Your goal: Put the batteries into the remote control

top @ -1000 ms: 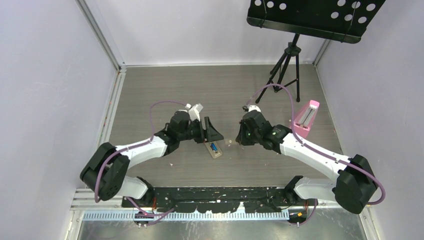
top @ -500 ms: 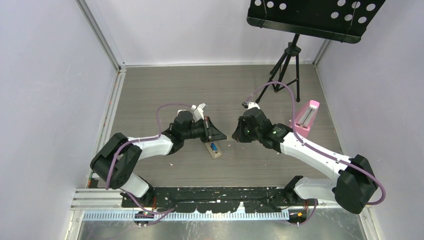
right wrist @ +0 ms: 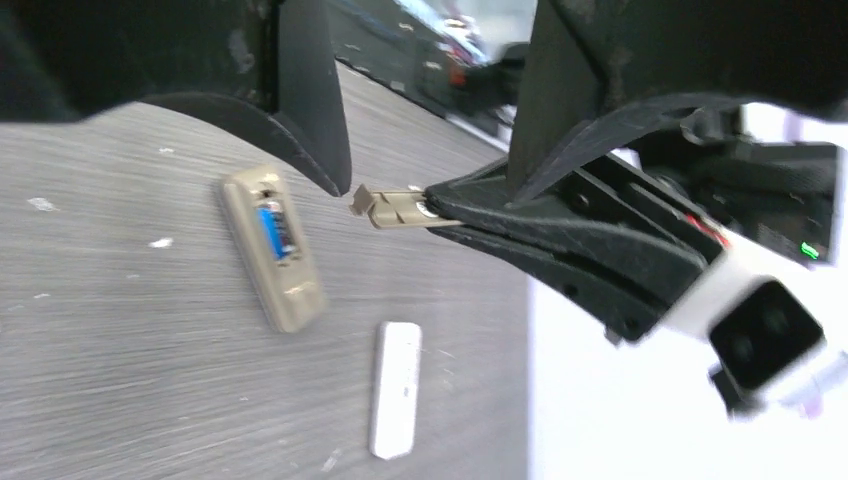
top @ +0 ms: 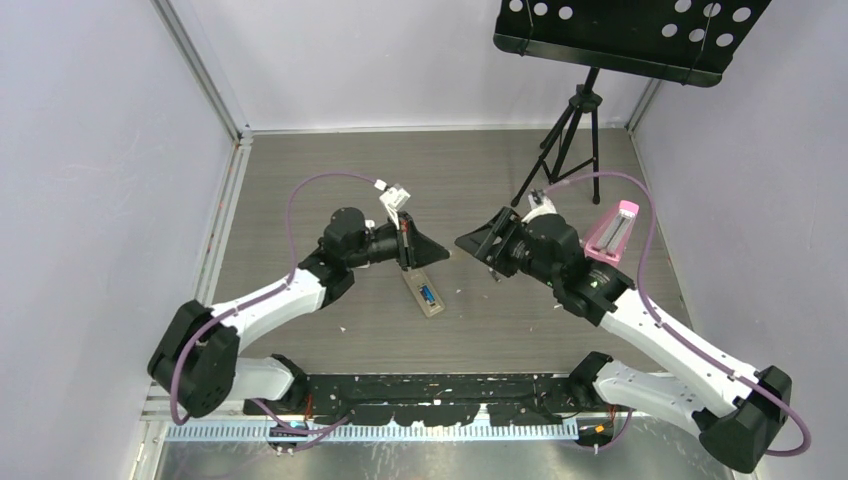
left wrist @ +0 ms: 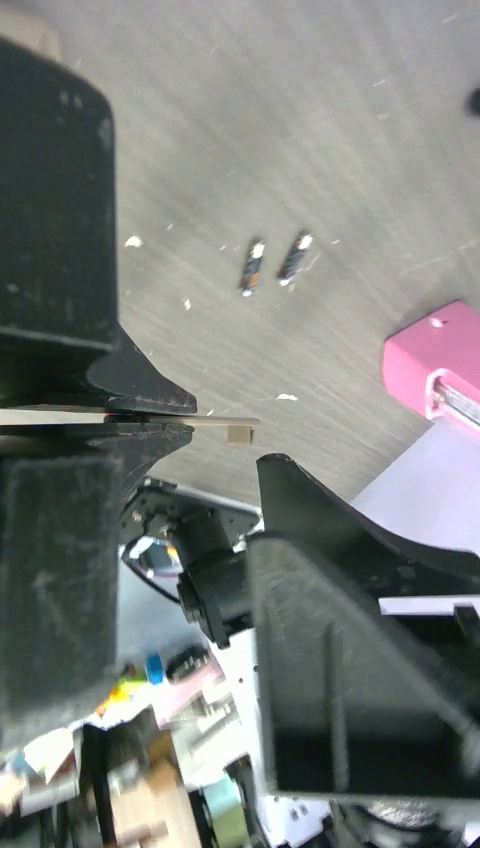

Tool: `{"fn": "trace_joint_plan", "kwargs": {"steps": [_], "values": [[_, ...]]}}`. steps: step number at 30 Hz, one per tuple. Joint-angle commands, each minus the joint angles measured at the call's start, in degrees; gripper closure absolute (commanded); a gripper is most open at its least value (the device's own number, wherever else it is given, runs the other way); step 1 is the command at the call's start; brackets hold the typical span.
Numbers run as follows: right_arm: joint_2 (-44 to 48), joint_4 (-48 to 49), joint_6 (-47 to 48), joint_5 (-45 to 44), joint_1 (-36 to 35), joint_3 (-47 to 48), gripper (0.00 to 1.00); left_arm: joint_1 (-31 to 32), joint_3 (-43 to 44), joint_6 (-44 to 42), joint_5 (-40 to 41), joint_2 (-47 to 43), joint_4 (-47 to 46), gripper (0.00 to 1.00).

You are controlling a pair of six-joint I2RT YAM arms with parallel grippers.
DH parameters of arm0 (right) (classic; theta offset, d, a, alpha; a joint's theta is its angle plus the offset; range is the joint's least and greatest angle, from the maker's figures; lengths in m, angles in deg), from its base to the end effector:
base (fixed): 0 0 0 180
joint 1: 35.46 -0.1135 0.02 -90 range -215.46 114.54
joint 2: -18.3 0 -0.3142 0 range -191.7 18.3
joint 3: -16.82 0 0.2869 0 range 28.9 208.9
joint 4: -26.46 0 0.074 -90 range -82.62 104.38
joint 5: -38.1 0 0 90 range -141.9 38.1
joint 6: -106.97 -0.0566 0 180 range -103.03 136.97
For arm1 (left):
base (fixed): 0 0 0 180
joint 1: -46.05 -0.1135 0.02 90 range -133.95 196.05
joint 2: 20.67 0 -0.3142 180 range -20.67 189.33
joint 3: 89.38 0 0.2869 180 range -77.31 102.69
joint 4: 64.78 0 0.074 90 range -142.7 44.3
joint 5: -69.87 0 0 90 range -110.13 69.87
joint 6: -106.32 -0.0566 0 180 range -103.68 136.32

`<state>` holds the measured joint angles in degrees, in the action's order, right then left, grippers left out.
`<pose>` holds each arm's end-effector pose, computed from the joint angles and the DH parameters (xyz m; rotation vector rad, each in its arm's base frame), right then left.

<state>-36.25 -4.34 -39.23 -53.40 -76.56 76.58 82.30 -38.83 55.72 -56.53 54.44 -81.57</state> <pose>0.1828 0.1575 0.3391 0.3043 2.1594 1.0122 0.2371 -0.2155 0.2817 0.4810 1.8686 -1.4744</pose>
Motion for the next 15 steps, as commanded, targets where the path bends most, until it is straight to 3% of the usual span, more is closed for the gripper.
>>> {"fn": "trace_joint_plan", "kwargs": {"steps": [1,5,8,15], "values": [[1.9,5.6,-22.2,-3.4,0.3,-2.6,0.4,-0.3,3.4,-17.1,1.0,-4.5,2.1,1.0],[3.7,8.1,-30.0,-8.2,0.3,-1.7,0.41,-0.2,4.6,-31.3,1.7,-7.6,2.0,1.0],[4.0,8.0,-33.8,-9.6,0.4,-0.3,0.34,-0.2,4.6,-41.1,2.1,-10.5,0.8,1.0],[-0.3,9.7,-37.6,-3.3,0.4,3.0,0.35,-0.2,2.9,-66.6,-3.7,-12.1,-5.1,1.0]]}}
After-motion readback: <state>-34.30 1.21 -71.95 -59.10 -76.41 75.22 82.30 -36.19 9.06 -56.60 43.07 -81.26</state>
